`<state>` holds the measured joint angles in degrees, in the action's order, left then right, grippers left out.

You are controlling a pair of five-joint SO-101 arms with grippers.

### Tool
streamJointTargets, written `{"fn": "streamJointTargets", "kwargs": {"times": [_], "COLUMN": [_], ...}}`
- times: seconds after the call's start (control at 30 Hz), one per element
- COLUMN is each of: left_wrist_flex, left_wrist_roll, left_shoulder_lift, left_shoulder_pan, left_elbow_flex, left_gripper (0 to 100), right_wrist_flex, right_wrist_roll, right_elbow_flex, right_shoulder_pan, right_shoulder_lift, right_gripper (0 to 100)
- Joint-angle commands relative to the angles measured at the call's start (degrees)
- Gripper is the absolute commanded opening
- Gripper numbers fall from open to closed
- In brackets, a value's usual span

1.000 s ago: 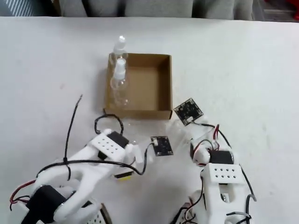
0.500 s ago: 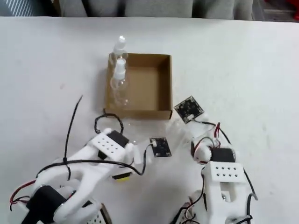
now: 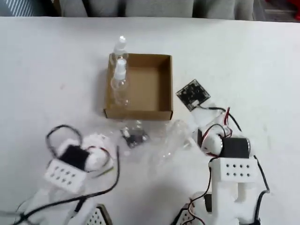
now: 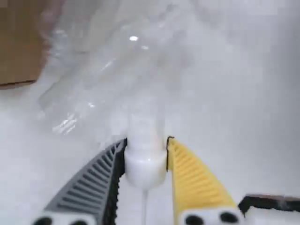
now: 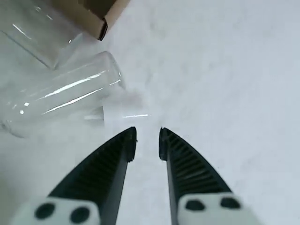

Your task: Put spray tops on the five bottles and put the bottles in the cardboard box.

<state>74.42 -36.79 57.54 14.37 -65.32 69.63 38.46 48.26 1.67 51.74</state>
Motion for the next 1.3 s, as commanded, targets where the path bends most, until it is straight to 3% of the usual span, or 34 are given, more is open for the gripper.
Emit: {"fn": "streamJointTargets", "kwargs": {"times": [0.0, 0.17, 0.33, 0.5, 0.73, 0.87, 1.27], "left_wrist_flex": [0.26, -3.43, -8.18, -13.36, -14.77, -15.65, -19.34], "left_wrist_roll": [0.79, 4.48, 8.00, 8.79, 8.79, 8.79, 11.60], "left_shoulder_lift": [4.18, 4.18, 4.18, 4.18, 4.18, 4.35, 4.53], "left_shoulder_pan": [-8.13, -15.78, -22.46, -27.74, -28.35, -28.35, -30.64], "left_elbow_flex": [0.35, 0.26, -1.14, -3.52, -4.40, -5.36, -6.15], "left_gripper": [2, 2, 2, 2, 2, 2, 2], "right_wrist_flex": [0.48, 0.84, 10.33, 18.24, 28.97, 26.95, 10.59], "right_wrist_roll": [-3.96, -0.62, 22.15, 34.99, 56.00, 59.43, 59.78], "right_elbow_flex": [-4.22, -8.88, -14.42, -15.74, -14.51, -10.64, -0.97], "right_shoulder_pan": [-0.31, 0.40, 6.20, 10.07, 14.20, 17.36, 23.69], "right_shoulder_lift": [-3.74, -13.93, -17.27, -14.55, -11.91, -12.44, -12.70], "right_gripper": [6.6, 2.9, 2.9, 7.4, 16.3, 18.7, 20.7]}}
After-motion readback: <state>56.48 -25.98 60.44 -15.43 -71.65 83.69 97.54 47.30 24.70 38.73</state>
